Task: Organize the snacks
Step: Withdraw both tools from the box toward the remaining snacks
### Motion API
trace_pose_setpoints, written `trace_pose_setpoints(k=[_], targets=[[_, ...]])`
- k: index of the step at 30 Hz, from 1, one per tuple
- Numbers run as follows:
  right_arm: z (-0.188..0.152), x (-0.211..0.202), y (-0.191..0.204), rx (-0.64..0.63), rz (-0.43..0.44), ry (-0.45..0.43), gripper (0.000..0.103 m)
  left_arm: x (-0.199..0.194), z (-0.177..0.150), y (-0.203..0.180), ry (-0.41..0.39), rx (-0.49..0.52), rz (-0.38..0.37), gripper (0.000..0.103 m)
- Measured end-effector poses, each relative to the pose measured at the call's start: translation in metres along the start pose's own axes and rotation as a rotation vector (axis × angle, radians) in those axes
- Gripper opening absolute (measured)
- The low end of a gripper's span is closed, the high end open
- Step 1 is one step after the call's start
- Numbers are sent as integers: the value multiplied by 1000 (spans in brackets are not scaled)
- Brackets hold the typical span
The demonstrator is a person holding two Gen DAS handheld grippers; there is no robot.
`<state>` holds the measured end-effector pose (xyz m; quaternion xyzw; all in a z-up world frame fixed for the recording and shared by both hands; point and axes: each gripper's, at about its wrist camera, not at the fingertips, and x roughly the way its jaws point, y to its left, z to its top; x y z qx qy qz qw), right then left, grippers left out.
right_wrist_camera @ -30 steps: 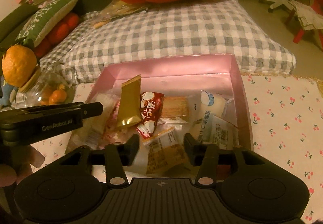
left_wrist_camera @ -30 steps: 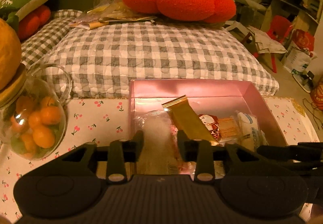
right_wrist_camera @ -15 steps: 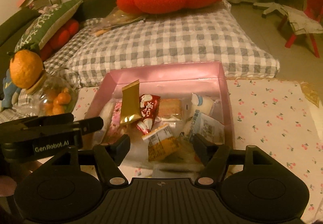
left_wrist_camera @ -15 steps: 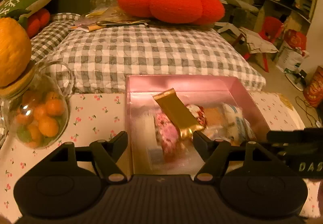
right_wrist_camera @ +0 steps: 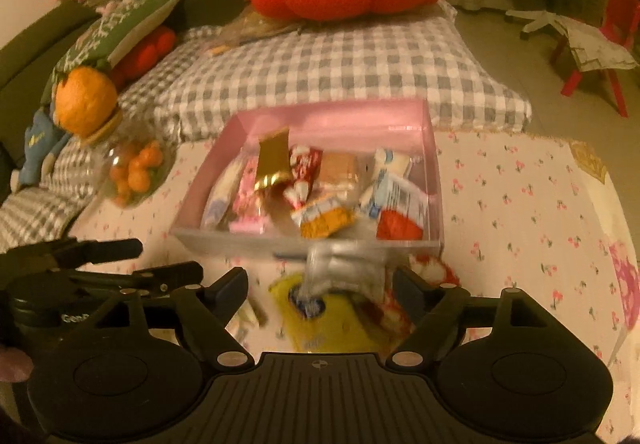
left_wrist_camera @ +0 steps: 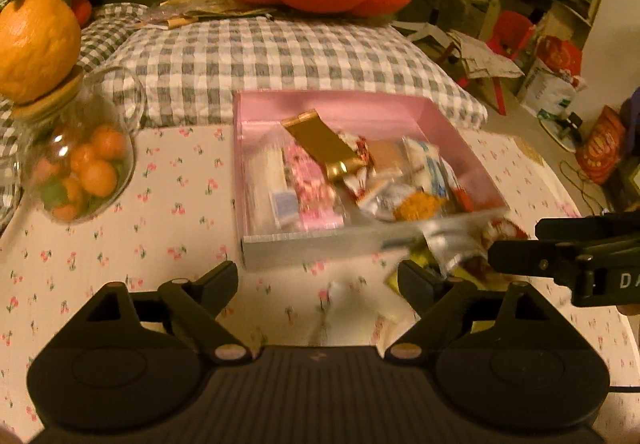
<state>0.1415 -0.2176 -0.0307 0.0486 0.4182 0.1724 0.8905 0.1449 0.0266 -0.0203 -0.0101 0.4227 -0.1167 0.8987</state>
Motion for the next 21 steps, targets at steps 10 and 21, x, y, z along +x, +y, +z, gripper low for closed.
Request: trace_pose_setpoints(k=[10, 21], targets=[[-32, -5, 3, -47, -12, 38, 83, -8, -32, 0, 54, 12, -2, 92], [-58, 4, 5, -215, -40, 56, 89, 9, -57, -3, 99, 80, 4, 93]])
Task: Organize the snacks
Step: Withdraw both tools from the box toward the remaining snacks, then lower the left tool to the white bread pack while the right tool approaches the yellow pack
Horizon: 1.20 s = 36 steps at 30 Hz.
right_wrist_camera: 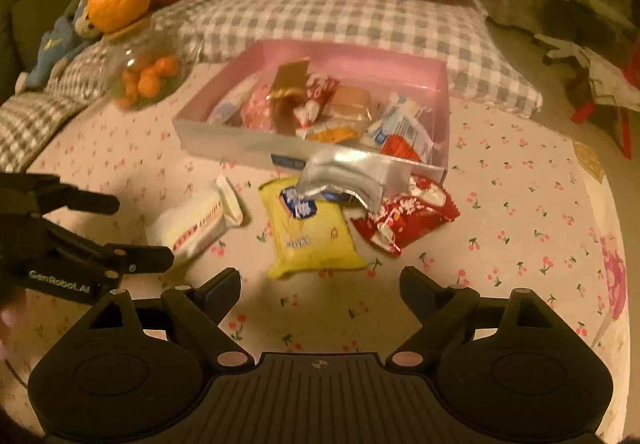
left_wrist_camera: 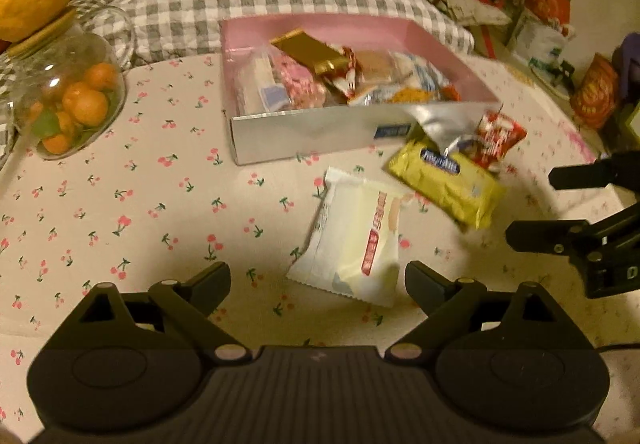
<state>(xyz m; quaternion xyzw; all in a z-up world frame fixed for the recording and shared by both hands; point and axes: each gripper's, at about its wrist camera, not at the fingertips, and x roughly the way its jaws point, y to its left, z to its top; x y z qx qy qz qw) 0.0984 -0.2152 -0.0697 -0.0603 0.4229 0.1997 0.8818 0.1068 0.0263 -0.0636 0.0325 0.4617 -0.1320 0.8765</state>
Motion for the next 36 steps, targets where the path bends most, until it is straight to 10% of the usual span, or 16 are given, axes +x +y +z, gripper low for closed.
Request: trace_pose_setpoints(k=[36], targets=[[3, 37, 5, -112, 6, -50, 89, 13, 7, 1, 7, 71, 25, 46]])
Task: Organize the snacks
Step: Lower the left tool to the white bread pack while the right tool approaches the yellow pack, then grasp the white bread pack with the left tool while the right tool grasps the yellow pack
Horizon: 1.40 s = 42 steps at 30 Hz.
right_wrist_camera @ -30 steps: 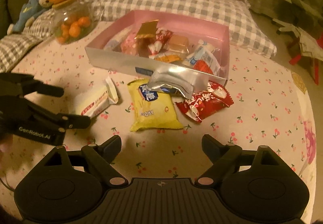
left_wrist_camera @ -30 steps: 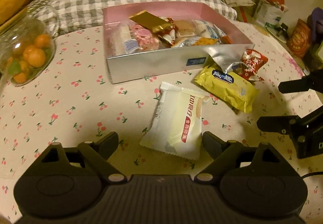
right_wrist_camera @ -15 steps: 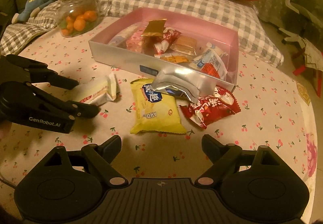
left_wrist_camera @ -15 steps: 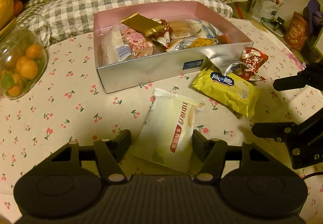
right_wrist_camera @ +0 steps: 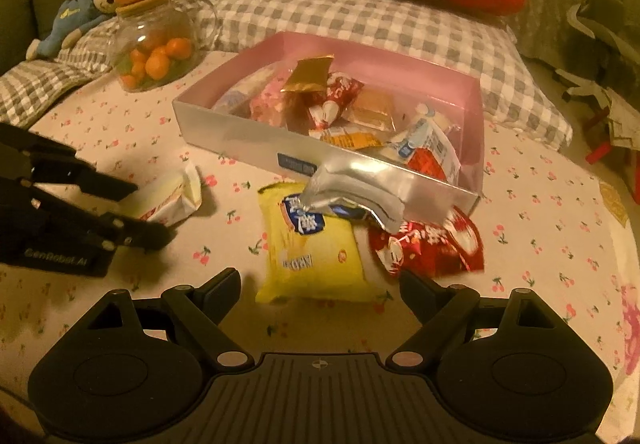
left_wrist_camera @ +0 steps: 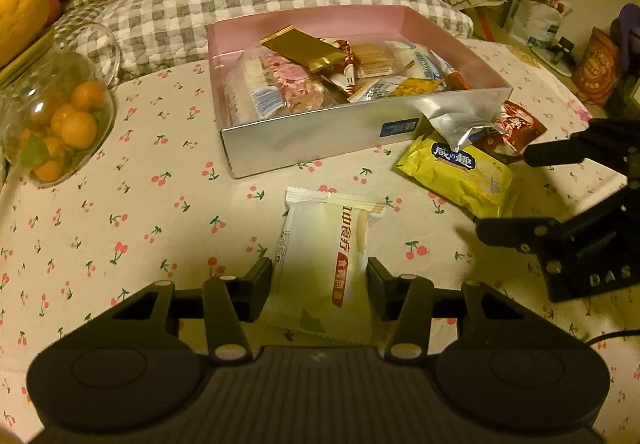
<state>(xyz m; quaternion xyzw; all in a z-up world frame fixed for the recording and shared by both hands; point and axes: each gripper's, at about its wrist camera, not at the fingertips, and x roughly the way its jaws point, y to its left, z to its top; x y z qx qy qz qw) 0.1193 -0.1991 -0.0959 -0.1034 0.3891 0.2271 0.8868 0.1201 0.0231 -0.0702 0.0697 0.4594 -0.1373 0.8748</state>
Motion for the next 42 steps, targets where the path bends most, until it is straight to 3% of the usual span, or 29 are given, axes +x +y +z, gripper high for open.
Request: trace_pose_setpoints(k=[8, 13, 15, 17, 19, 27, 35, 39, 41, 42], targets=[[7, 7, 3, 29, 42, -29, 84, -3, -2, 4, 1, -9, -14, 47], [7, 15, 8, 17, 31, -2, 82, -2, -3, 7, 0, -18, -24, 49], [5, 18, 11, 10, 24, 9, 77, 0, -4, 8, 2, -32, -26, 51], [4, 19, 13, 5, 32, 7, 65, 1, -4, 9, -8, -37, -21, 52], [5, 18, 15, -5, 35, 12, 62, 2, -4, 8, -14, -34, -15, 53], [3, 10, 35, -100, 84, 59, 63, 5, -5, 9, -41, -27, 1, 64], [1, 18, 31, -24, 80, 19, 75, 7, -6, 8, -50, -27, 13, 68], [3, 18, 33, -26, 74, 22, 73, 7, -6, 8, -52, -26, 19, 62], [3, 16, 34, -36, 84, 19, 62, 6, -5, 8, -50, -26, 17, 49], [3, 15, 36, -42, 83, 20, 60, 5, -4, 9, -47, -28, 17, 49]])
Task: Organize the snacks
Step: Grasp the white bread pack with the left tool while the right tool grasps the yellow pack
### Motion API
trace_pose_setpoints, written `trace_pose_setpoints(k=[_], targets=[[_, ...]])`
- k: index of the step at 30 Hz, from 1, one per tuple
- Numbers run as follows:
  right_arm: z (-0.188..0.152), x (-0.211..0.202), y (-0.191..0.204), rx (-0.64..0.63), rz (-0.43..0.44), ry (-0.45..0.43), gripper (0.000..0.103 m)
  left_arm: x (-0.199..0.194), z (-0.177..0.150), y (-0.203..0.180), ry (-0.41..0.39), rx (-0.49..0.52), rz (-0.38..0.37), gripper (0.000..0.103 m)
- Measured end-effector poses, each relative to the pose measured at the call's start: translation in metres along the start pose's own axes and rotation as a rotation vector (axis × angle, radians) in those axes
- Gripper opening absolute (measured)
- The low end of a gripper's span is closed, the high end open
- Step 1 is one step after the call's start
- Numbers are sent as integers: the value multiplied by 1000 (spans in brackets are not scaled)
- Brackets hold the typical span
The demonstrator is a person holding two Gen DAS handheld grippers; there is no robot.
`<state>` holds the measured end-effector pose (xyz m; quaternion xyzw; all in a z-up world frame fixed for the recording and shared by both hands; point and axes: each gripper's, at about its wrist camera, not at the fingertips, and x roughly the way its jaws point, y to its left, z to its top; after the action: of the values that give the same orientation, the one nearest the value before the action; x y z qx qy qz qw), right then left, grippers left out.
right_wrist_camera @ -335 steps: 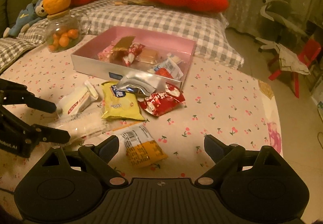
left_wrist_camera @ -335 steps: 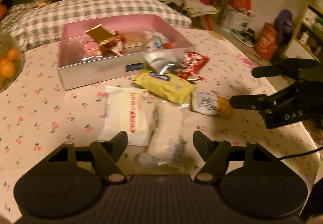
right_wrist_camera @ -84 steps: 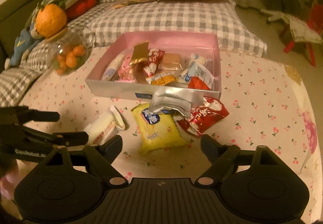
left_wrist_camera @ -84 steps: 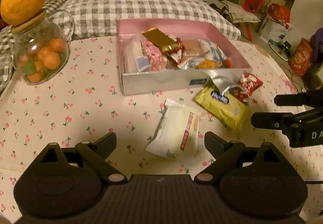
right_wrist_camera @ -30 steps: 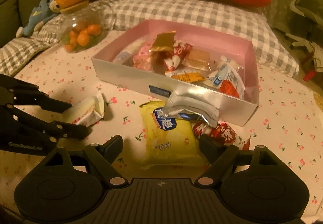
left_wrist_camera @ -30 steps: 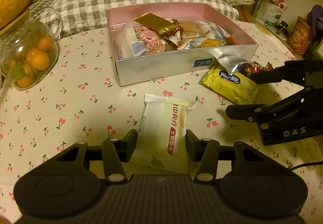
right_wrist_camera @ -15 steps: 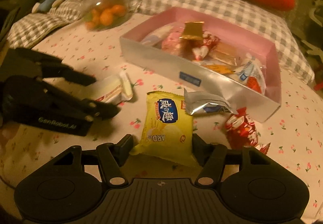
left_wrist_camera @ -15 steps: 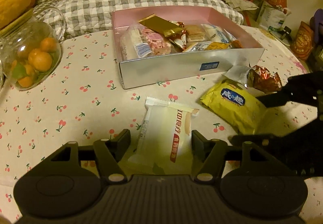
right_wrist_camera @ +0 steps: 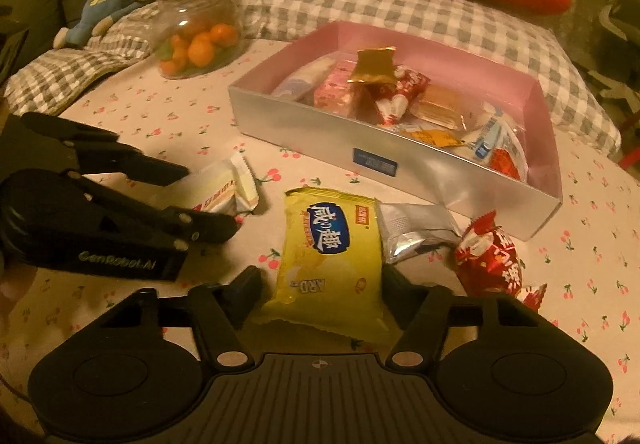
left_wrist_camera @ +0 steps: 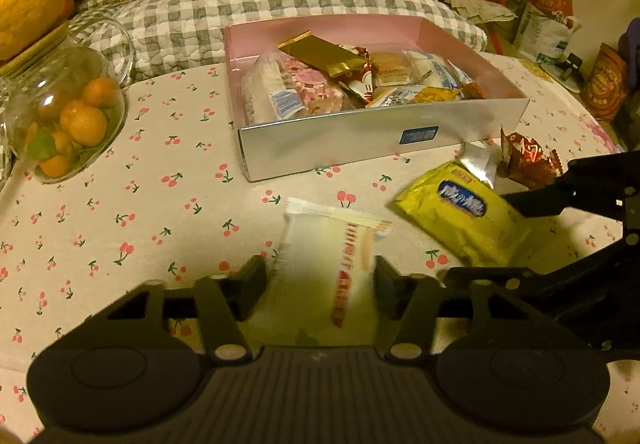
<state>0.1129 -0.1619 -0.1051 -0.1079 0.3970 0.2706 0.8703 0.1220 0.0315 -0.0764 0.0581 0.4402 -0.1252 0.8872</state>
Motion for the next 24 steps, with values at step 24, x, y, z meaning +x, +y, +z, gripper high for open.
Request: trace_pose_setpoints(k=[24], targets=[[16, -31, -12, 66, 2, -25, 48, -18, 9, 7, -32, -55, -26, 43]])
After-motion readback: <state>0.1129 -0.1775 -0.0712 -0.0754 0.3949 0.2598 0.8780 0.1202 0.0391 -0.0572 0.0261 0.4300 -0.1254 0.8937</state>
